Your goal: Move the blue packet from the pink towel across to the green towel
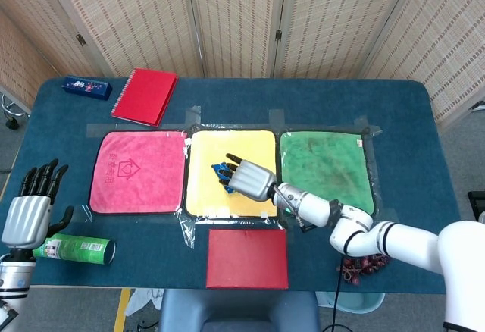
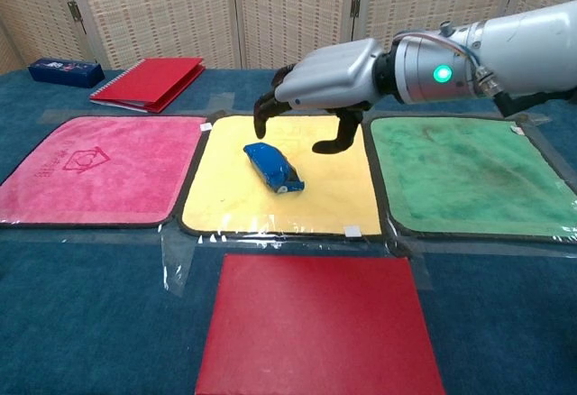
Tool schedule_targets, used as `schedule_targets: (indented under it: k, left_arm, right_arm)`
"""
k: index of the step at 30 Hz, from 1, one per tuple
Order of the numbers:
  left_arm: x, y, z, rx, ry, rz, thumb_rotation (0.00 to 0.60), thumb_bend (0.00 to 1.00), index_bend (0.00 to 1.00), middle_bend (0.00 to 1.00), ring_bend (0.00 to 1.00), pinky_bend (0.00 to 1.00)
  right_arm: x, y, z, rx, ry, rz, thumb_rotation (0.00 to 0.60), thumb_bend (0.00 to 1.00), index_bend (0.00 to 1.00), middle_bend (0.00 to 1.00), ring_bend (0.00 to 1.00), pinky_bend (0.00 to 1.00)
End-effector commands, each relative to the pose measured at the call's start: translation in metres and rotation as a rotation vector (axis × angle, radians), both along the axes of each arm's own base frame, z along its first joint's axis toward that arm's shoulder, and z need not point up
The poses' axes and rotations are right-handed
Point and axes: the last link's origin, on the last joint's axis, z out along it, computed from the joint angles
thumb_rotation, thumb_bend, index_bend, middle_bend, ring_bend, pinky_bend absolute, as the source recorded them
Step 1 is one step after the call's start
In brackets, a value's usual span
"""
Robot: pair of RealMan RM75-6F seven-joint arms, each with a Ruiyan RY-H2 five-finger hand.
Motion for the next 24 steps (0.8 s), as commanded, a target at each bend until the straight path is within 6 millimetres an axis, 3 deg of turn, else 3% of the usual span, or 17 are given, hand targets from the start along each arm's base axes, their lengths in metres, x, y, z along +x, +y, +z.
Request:
schedule_targets:
  k: [1, 10, 24]
  left_arm:
    - [-0.003, -0.002, 0.000, 0.000, -0.001, 0.010, 0.600, 0.45, 0.00, 0.00, 0.00, 0.00]
    - [-0.012, -0.010, 0.000, -0.001, -0.011, 0.038, 0.600, 0.45, 0.00, 0.00, 0.00, 0.00]
    - [-0.020, -0.016, -0.003, -0.013, -0.020, 0.065, 0.600, 0.45, 0.00, 0.00, 0.00, 0.00]
  right_arm:
    - [0.009, -0.006, -0.017, 0.009, 0.011, -0.007, 0.600, 0.52, 0.22, 0.17, 0.16, 0.03]
    - [0.025, -0.018, -0.041, -0.002, 0.032, -0.006, 0.600, 0.61, 0.25, 0.19, 0.16, 0.03]
    - [0.022, -0.022, -0.066, 0.000, 0.100, -0.022, 0.600, 0.61, 0.27, 0.20, 0.18, 0.03]
